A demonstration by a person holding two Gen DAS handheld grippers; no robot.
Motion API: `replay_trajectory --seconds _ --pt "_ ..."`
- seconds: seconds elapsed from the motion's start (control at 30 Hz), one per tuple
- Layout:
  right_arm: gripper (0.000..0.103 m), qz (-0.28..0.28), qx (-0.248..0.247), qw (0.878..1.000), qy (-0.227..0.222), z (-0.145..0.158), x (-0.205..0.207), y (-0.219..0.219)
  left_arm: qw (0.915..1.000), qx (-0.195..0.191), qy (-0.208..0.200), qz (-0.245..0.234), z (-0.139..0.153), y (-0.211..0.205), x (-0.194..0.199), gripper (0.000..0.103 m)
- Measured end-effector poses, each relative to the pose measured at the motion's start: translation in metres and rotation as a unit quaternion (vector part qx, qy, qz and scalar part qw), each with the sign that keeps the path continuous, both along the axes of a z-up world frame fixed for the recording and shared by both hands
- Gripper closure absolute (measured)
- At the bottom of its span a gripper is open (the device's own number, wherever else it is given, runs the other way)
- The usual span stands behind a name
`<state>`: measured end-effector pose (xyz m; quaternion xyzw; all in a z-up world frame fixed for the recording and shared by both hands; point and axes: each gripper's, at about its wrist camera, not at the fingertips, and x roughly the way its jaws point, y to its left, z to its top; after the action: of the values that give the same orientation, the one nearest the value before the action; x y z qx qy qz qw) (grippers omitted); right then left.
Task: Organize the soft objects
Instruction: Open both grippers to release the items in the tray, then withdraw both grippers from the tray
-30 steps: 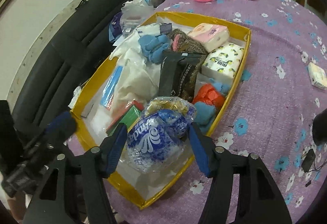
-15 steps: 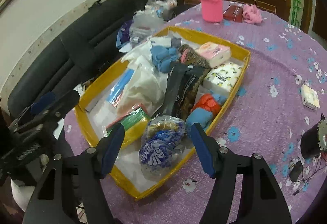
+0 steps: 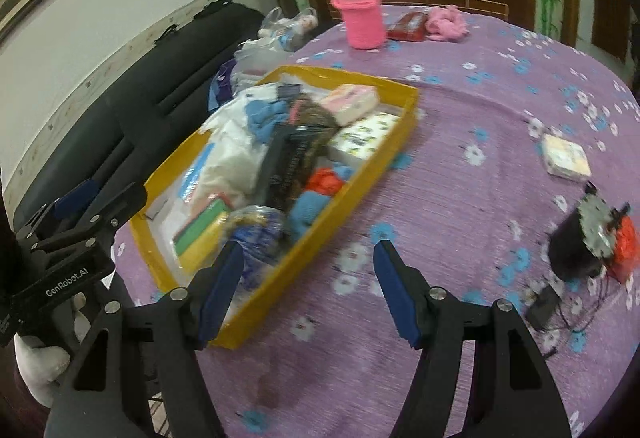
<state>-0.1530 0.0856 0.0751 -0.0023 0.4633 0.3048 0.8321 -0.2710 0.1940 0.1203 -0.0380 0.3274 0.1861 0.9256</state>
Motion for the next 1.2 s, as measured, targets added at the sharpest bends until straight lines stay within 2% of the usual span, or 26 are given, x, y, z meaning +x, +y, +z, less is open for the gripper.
replay_trajectory --seconds 0.5,0.6,0.67,0.77,0.93,1.0,1.13,1.2 --pt "0.036 -0.096 0.048 0.994 0.006 0.007 0.021 -0.111 0.9973 0.046 0.025 -0.051 0.013 -0.065 0.023 0.003" --pt "0.036 -0.120 0.053 0.991 0.004 0.010 0.023 -0.136 0.9964 0.045 0.027 -0.067 0.015 -0.078 0.028 0.003" --pt "0.036 -0.131 0.053 0.990 0.002 0.011 0.023 -0.149 0.9956 0.029 0.028 -0.085 0.016 -0.085 0.033 0.003" --pt "0.036 -0.143 0.056 0.988 0.006 0.009 0.022 -0.161 0.9930 0.001 0.002 -0.118 0.020 -0.089 0.031 0.003" --pt "0.036 -0.129 0.039 0.991 -0.003 0.003 0.012 -0.148 0.9914 0.034 -0.077 -0.100 0.049 -0.088 0.007 0.000" --pt "0.036 -0.115 0.029 0.993 -0.011 0.001 0.006 -0.138 0.9918 -0.001 -0.075 -0.104 0.056 -0.076 0.006 0.000" --pt "0.036 -0.085 0.014 0.996 -0.018 -0.002 -0.005 -0.112 0.9896 -0.094 -0.024 -0.106 0.039 -0.042 0.020 0.000" --pt "0.036 -0.075 0.003 0.997 -0.018 -0.006 -0.009 -0.103 0.9888 -0.114 -0.016 -0.094 0.033 -0.028 0.021 0.001"
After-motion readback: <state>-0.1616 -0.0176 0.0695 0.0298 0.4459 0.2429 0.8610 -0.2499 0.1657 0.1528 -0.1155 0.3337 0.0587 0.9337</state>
